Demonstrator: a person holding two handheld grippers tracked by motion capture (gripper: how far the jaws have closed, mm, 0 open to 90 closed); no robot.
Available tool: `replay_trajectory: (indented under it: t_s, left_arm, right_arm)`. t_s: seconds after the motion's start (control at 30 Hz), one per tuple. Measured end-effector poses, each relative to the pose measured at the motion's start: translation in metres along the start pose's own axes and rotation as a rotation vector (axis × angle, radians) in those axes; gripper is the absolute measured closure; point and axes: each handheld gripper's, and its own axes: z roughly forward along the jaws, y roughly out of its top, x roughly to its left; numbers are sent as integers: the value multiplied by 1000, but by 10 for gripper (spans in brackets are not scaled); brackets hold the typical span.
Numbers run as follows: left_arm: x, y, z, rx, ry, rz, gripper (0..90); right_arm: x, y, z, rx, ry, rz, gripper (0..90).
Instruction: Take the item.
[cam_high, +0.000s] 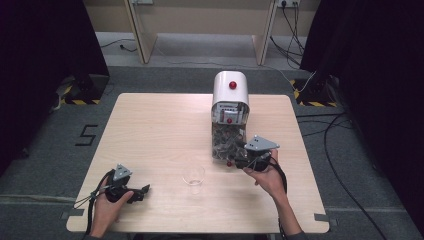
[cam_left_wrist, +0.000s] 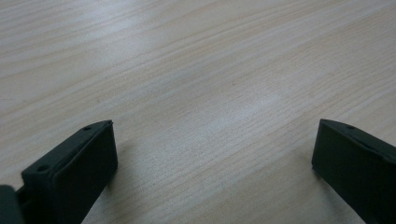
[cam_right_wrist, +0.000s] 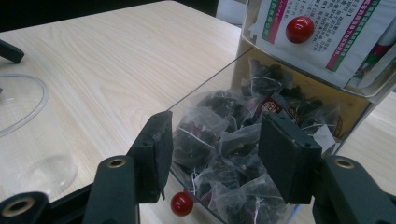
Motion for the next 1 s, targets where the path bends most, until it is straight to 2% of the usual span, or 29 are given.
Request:
replay_trajectory:
  t_s: [0.47, 1.0]
  left_arm:
    - [0, 0, 0, 0, 0, 0, 0]
    - [0, 0, 0, 0, 0, 0, 0]
  right_arm:
    - [2, 6, 18, 0, 25, -4, 455]
    - [6, 4, 51, 52, 53, 8, 440]
